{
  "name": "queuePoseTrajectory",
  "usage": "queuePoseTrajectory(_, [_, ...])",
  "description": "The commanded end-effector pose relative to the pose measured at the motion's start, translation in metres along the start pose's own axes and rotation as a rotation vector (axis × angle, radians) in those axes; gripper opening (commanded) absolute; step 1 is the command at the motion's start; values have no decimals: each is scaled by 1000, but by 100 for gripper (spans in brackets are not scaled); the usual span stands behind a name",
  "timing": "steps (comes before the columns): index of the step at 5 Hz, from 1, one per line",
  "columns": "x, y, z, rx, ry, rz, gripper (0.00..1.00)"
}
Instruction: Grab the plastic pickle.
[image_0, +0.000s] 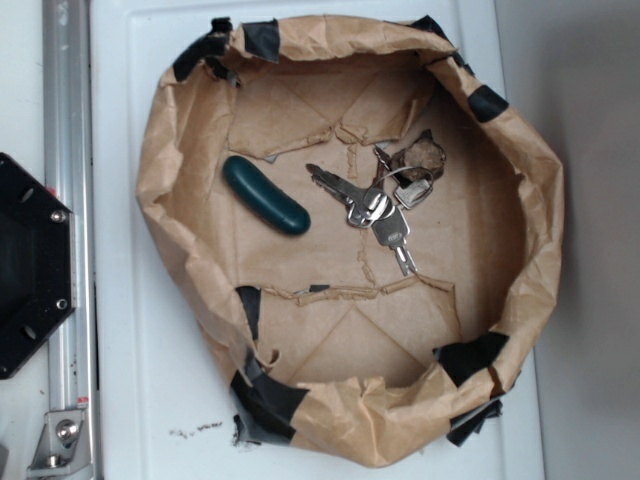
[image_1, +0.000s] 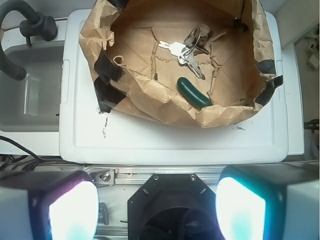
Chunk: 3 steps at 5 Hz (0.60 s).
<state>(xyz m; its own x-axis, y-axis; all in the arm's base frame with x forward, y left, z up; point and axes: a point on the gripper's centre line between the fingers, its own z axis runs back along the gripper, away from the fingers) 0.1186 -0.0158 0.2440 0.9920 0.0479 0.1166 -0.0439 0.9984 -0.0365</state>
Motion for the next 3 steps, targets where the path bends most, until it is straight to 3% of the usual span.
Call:
queuePoseTrajectory(1, [0, 0, 0, 0, 0, 0, 100])
queuePoseTrajectory(2, [48, 10, -24, 173, -40, -117, 100])
queuePoseTrajectory(3, [82, 18, -51, 132, -44, -231, 100])
